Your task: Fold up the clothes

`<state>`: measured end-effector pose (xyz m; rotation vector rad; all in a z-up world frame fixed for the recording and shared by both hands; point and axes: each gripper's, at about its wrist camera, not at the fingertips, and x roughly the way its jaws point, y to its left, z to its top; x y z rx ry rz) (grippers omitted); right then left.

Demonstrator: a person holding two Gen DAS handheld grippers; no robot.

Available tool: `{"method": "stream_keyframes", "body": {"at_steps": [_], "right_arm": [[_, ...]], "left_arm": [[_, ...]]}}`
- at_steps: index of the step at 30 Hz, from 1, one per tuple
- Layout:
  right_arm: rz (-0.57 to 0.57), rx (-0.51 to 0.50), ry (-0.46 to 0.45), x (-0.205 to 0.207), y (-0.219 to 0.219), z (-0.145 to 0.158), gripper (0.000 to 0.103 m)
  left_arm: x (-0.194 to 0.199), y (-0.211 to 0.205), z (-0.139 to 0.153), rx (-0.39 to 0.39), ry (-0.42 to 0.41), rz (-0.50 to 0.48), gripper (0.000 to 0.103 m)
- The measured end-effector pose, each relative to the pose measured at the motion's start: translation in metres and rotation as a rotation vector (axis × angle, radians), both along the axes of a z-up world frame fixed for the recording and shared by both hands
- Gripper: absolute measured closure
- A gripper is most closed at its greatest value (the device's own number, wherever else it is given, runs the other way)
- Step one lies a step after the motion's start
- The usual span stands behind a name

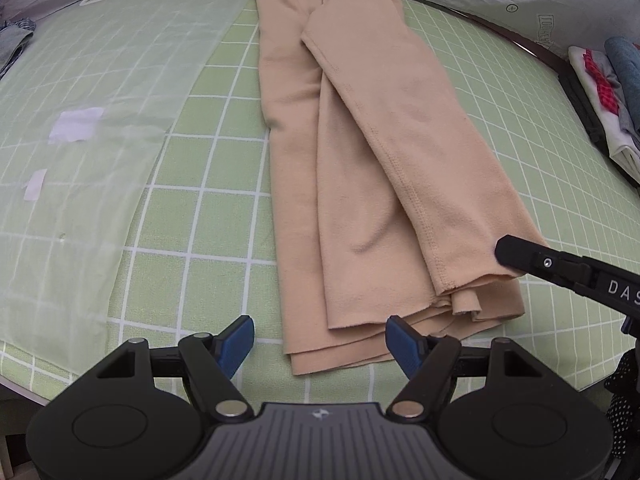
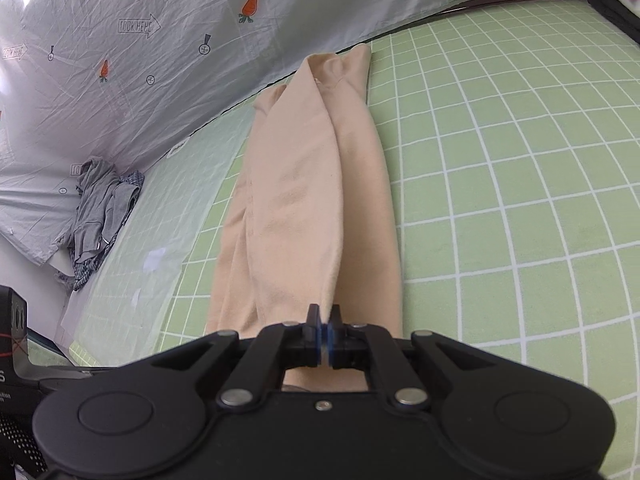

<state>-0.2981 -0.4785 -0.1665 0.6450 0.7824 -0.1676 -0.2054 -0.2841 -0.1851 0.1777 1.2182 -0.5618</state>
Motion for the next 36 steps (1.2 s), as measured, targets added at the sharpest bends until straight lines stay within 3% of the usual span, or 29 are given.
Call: {"method": "stream_keyframes", "body": {"at_steps": [3,5,9,11,18,21,31,33,36], "right_arm": [[-0.027,-0.017,0.015,-0.003,-0.002,0.0,0.093],[-0.055,-0.027,0.037,-0.005,-0.005,-0.003,0.084],[-0.092,-0.046,0.074,-0.008,-0.01,-0.007,0.078],[-0.098,-0.057,0.082,-0.008,-0.011,-0.006,0.068],[-0.077,-0.07,0.12,0.001,-0.008,-0.011,0.06],[-0.071,-0.12,0.14,0.006,-0.003,-0.013,0.047],[0.016,-0.236,0.138,0.015,0.011,-0.013,0.044],[0.036,-0.248,0.137,0.016,0.013,-0.013,0.05],[0.08,-0.268,0.141,0.018,0.017,-0.013,0.073]], "left_arm": [[-0.001,0.001,-0.002,0.008,-0.003,0.004,0.03],[-0.001,0.002,-0.002,0.009,-0.006,0.002,0.03],[-0.002,0.005,-0.002,0.009,-0.012,-0.002,0.03],[-0.001,0.007,-0.001,-0.004,-0.016,0.001,0.03],[-0.003,0.001,-0.003,0.024,-0.053,-0.042,0.03],[-0.008,-0.005,-0.004,0.04,-0.082,-0.074,0.03],[-0.024,-0.018,-0.004,0.057,-0.149,-0.16,0.03],[-0.028,-0.019,-0.003,0.046,-0.152,-0.171,0.032],[-0.033,-0.019,-0.001,0.031,-0.156,-0.186,0.045]]}}
